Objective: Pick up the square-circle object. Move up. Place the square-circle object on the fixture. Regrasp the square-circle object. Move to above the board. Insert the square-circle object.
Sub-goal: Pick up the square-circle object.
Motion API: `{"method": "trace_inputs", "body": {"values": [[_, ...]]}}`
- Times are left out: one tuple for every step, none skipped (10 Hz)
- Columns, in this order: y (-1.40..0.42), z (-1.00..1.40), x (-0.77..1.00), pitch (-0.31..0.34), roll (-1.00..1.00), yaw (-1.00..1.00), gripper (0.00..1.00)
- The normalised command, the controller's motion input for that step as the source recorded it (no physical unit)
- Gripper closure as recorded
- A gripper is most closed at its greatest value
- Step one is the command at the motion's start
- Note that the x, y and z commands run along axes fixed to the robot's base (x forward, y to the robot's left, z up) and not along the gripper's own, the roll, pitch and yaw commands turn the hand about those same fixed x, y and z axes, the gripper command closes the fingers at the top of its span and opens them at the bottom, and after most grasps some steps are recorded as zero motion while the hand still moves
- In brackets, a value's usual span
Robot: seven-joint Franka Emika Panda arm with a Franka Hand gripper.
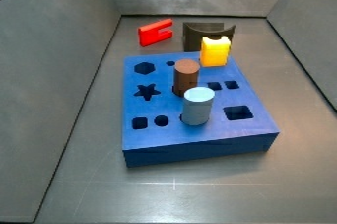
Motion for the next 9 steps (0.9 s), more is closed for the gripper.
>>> {"method": "trace_inputs", "body": {"values": [[-0.07, -0.3, -0.01, -0.157, -0.12, -0.95, 0.0], [-0.08, -0.3, -0.03, -0.17, -0.14, -0.93, 0.0], [0.0, -0.02, 0.15, 0.0, -0.05, -0.09, 0.0], [0.0, -0.17, 0.0, 0.0, 0.0, 0.0, 0.0], [-0.04, -0.95, -0.19, -0.12, -0.02, 0.0, 0.0], [-0.06, -0.98, -0.13, -0.086, -0.03, 0.0, 0.0], [-0.12, -1.0, -0.12, -0.08, -0.02, 0.0, 0.0], [-0.22, -1.0, 0.0, -0.057, 0.0, 0.0, 0.0], [-0.26, -1.0, 0.0, -0.02, 0.0, -0.04, 0.0]]}}
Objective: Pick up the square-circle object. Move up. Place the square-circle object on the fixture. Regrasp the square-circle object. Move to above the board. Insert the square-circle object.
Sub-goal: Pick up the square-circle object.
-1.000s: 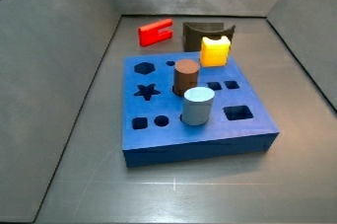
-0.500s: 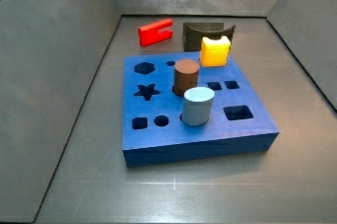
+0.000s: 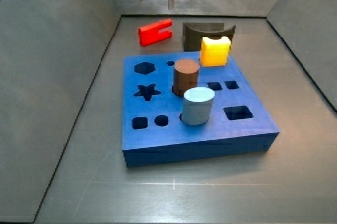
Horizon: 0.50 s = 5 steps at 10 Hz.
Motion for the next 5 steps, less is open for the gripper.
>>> {"method": "trace_inputs", "body": {"values": [[-0.26, -1.0, 0.0, -0.023, 0.0, -0.07, 0.0], [-0.14, -1.0, 0.01, -0.019, 0.0, -0.11, 0.0], [0.0, -0.85, 0.03, -0.021, -0.05, -0.11, 0.0], [0.0, -0.86, 0.0, -0.017, -0.04, -0.09, 0.0], [0.0, -0.81, 0.0, -0.026, -0.04, -0.09, 0.0]]}}
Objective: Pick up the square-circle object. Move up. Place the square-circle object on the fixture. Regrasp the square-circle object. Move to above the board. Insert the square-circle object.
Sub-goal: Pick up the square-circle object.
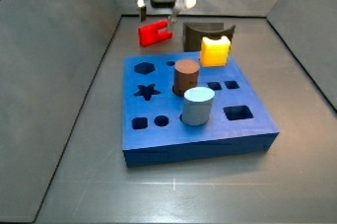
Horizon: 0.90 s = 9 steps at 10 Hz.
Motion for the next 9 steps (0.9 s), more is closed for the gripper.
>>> {"method": "trace_inputs", "body": {"values": [[0.02, -0.61, 0.0, -0.029, -0.04, -0.06, 0.0], [0.0, 0.0, 0.0, 0.0, 0.0, 0.0, 1.0], [0.0, 0.0, 0.0, 0.0, 0.0, 0.0, 1.0], [0.0, 0.0, 0.0, 0.0, 0.0, 0.0, 1.0], [0.0, 0.0, 0.0, 0.0, 0.0, 0.0, 1.0], [0.0, 0.0, 0.0, 0.0, 0.0, 0.0, 1.0], [0.0, 0.0, 0.0, 0.0, 0.0, 0.0, 1.0], [0.0, 0.0, 0.0, 0.0, 0.0, 0.0, 1.0], [0.0, 0.0, 0.0, 0.0, 0.0, 0.0, 1.0]]}}
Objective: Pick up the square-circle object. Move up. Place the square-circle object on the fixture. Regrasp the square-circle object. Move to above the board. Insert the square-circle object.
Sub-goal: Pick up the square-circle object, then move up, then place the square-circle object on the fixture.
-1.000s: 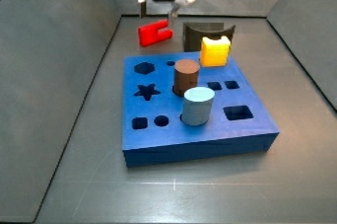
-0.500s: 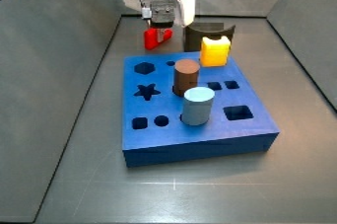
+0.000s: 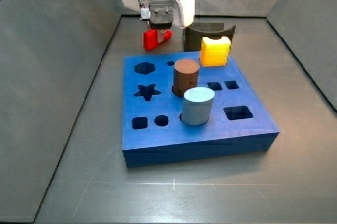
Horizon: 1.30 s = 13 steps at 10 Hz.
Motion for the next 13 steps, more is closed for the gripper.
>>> {"method": "trace_inputs", "body": {"values": [[0.0, 0.0, 0.0, 0.0, 0.0, 0.0, 1.0], [0.0, 0.0, 0.0, 0.0, 0.0, 0.0, 1.0], [0.0, 0.0, 0.0, 0.0, 0.0, 0.0, 1.0], [0.0, 0.0, 0.0, 0.0, 0.0, 0.0, 1.0], [0.0, 0.0, 0.0, 0.0, 0.0, 0.0, 1.0], [0.0, 0.83, 0.0, 0.0, 0.0, 0.0, 1.0], [0.03, 0.81, -0.09, 0.033, 0.0, 0.01, 1.0], [0.02, 0.68, -0.09, 0.038, 0.0, 0.0, 1.0], [0.02, 0.55, -0.06, 0.04, 0.01, -0.01, 1.0], [0.01, 0.35, -0.03, 0.048, 0.01, -0.01, 1.0], [0.01, 0.24, -0.03, 0.048, 0.02, -0.01, 1.0], [0.0, 1.0, 0.0, 0.0, 0.0, 0.0, 1.0], [0.0, 1.0, 0.0, -0.003, 0.0, 0.0, 1.0]]}}
